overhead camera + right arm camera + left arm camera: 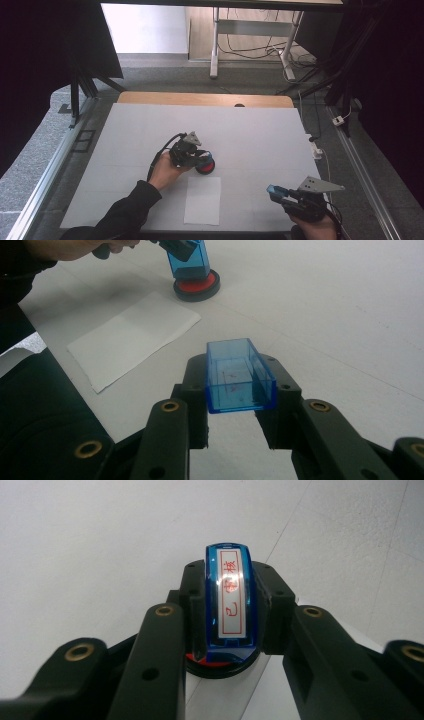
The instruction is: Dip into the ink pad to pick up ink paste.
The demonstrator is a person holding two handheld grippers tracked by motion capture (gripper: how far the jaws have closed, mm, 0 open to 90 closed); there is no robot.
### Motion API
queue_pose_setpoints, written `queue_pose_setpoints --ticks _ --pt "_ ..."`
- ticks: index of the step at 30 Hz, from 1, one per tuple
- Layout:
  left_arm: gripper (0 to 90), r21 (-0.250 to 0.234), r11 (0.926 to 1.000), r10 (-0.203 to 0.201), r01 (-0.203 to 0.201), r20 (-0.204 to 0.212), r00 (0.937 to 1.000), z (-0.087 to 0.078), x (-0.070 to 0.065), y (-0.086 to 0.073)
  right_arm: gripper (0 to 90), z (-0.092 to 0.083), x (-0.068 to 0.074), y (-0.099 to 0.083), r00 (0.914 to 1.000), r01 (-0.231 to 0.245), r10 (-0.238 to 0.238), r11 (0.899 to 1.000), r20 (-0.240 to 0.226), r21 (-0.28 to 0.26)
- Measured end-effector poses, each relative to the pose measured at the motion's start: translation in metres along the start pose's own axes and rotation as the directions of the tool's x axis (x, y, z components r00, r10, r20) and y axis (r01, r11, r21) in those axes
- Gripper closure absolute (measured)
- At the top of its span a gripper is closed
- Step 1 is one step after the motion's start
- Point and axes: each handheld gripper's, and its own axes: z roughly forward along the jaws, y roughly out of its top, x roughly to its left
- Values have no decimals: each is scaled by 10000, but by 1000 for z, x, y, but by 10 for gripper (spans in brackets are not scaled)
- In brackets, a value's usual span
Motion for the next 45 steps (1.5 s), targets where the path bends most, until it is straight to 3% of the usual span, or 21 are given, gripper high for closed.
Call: queue_pose_setpoints --ticks 5,9,29,32,37,45 --pt "696 159 9998 91 -91 -34 10000 5 -1 0 686 0 0 0 10000 -12 12 10000 -43 -10" --pt "697 337 9993 -165 167 -74 9998 5 -1 2 686 0 0 0 10000 -21 21 10000 -7 -8" --pt "703 703 9967 461 -407 -781 9959 7 -15 4 686 1 0 0 10000 -15 15 10000 -41 28" --pt "703 717 9970 356 -303 -740 9966 7 -14 5 686 1 0 0 10000 -24 24 10000 -44 34" --pt "703 570 9982 -169 190 -378 9991 7 -7 3 686 1 0 0 10000 -33 33 10000 -65 27" --pt "703 440 9963 -752 745 157 9970 6 3 0 686 0 0 0 10000 -49 49 10000 -44 -7"
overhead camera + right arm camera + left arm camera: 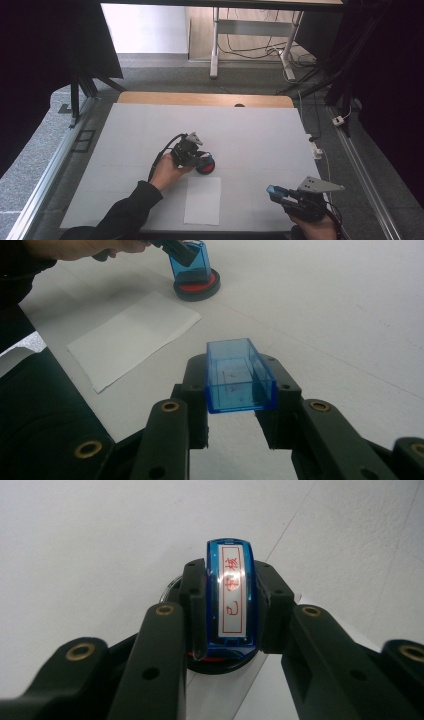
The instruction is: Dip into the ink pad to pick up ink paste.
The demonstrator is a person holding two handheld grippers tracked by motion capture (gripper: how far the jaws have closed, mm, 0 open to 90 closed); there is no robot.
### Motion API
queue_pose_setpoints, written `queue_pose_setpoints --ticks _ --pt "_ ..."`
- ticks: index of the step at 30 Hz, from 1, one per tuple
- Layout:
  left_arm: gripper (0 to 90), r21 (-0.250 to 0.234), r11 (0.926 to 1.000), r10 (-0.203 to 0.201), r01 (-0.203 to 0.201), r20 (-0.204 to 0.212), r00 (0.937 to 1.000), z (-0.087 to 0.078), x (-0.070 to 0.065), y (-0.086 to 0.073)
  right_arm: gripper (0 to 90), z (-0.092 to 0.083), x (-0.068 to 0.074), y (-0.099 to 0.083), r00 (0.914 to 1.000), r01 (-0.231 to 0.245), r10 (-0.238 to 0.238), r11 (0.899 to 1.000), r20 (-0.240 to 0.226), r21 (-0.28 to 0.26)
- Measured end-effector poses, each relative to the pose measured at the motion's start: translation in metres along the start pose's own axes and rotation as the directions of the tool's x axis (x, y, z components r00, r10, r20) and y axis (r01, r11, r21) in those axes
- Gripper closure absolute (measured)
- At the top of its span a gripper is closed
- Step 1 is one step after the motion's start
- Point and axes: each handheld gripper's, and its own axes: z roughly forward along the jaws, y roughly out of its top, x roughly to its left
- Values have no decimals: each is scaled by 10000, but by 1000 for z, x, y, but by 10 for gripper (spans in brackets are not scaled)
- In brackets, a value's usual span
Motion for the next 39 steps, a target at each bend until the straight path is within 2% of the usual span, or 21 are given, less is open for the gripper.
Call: queue_pose_setpoints --ticks 4,9,14,18,20,23,26,31,35,39 --pt "703 22 10000 -17 17 16 10000 0 0 1 687 -1 0 0 10000 3 -3 10000 1 20" --pt "703 139 9995 292 -288 -297 9991 1 -5 2 687 0 0 0 10000 -1 1 10000 9 27" --pt "703 217 9975 690 -676 -735 9949 1 -14 2 686 0 0 0 10000 10 -10 10000 -3 22" --pt "700 160 9968 795 -786 -657 9947 1 -12 1 686 -1 0 0 10000 25 -25 10000 30 11" --pt "698 14 9975 704 -704 -444 9965 0 -8 0 686 -1 0 0 10000 1 -1 10000 9 -25" --pt "697 -40 9997 257 -257 -96 9996 -2 -2 -1 686 -1 -1 -1 10000 -49 49 10000 -15 -63" --pt "695 -20 9997 234 -235 -226 9995 -5 -2 2 686 -2 -1 -1 10000 -66 66 10000 -40 -53" --pt "695 -539 9982 238 -252 -262 9994 -19 -3 7 686 -2 -1 -1 10000 -71 71 9999 -47 -88" --pt "695 -745 9971 128 -151 -312 9994 -28 -2 8 685 -2 0 -1 10000 -66 66 9999 -27 -110" --pt "695 -685 9976 -103 79 -341 9994 -27 -1 10 686 -2 -1 -1 10000 -52 52 10000 -23 -68"
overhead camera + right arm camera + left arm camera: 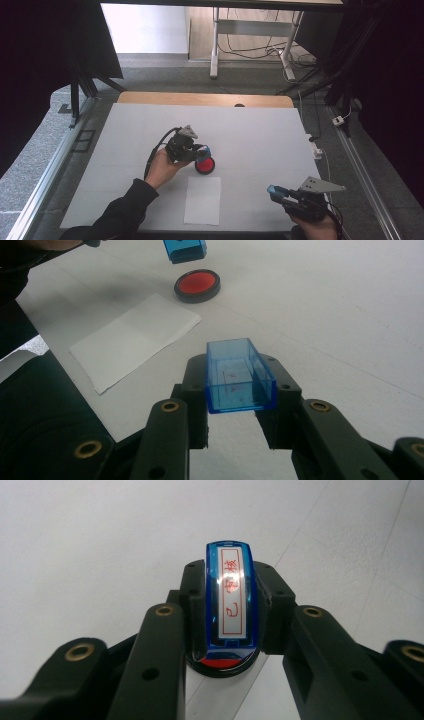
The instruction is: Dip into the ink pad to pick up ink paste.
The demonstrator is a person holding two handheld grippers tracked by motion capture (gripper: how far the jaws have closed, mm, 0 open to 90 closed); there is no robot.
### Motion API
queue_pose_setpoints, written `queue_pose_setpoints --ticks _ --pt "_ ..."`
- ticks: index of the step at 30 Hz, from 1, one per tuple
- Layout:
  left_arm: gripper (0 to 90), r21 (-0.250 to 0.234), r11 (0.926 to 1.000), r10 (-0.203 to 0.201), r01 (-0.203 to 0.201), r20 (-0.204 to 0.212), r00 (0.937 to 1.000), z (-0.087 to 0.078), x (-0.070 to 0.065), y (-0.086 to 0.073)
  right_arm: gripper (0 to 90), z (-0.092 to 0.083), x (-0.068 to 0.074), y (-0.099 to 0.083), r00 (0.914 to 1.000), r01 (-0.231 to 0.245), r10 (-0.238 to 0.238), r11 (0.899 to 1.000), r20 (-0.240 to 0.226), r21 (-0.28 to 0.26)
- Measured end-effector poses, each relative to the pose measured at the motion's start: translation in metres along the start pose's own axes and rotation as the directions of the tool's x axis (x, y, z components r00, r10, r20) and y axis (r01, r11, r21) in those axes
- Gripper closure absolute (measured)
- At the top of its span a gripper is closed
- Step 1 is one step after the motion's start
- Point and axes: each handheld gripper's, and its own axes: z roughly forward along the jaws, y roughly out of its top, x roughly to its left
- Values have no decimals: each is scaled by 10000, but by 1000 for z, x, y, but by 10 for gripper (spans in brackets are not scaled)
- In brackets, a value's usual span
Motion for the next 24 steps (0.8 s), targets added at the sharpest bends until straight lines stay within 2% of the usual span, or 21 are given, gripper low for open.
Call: queue_pose_setpoints --ticks 2,11,22,24 --pt "695 134 9999 -53 53 -16 10000 2 -1 0 686 0 0 0 10000 6 -6 10000 1 4" --pt "695 571 9981 232 -217 -262 9994 14 -3 -4 685 0 0 0 10000 7 -7 10000 -15 4" --pt "695 747 9970 213 -188 -338 9992 25 -3 -8 685 0 0 0 10000 6 -6 10000 -39 -32" --pt "695 652 9978 146 -127 -290 9995 26 -2 -9 685 0 0 0 10000 9 -9 10000 -15 -21"
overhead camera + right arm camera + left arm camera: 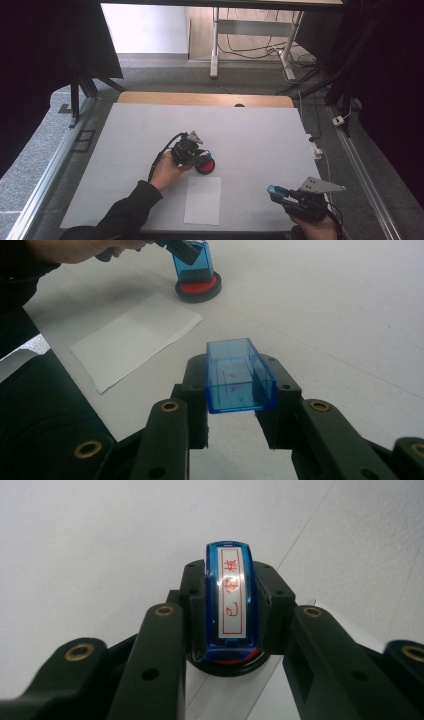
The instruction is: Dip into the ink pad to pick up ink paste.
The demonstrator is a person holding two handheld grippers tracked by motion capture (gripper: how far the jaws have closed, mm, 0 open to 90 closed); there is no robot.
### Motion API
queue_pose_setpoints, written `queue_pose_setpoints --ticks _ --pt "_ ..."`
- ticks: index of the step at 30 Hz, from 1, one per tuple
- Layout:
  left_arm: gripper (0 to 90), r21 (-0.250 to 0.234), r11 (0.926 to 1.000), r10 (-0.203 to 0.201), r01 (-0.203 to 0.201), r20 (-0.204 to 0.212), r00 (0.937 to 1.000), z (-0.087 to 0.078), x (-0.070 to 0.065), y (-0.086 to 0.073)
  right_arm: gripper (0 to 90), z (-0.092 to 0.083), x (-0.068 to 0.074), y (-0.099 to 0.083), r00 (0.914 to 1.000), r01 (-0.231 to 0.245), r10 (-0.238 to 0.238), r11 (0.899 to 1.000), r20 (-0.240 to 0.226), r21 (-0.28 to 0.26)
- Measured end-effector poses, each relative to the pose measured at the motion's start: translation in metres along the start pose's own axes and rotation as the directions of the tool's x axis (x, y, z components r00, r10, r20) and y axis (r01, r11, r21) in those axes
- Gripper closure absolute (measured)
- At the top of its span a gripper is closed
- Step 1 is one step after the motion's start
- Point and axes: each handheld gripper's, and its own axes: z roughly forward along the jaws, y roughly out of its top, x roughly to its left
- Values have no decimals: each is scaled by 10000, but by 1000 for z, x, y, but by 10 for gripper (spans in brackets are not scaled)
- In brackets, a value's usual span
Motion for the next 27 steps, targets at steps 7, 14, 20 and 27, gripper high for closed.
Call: queue_pose_setpoints --ticks 7,14,20,27 --pt "699 106 9998 -142 141 50 9999 0 1 0 685 0 0 0 10000 25 -25 10000 -9 39" --pt "701 233 9997 101 -97 -201 9997 1 -4 1 685 0 0 0 10000 26 -26 10000 8 56" --pt "703 357 9986 409 -394 -416 9983 1 -8 1 686 0 0 0 10000 35 -35 10000 -9 61" --pt "703 609 9950 834 -787 -792 9934 3 -16 5 686 1 0 0 10000 30 -30 10000 15 75"
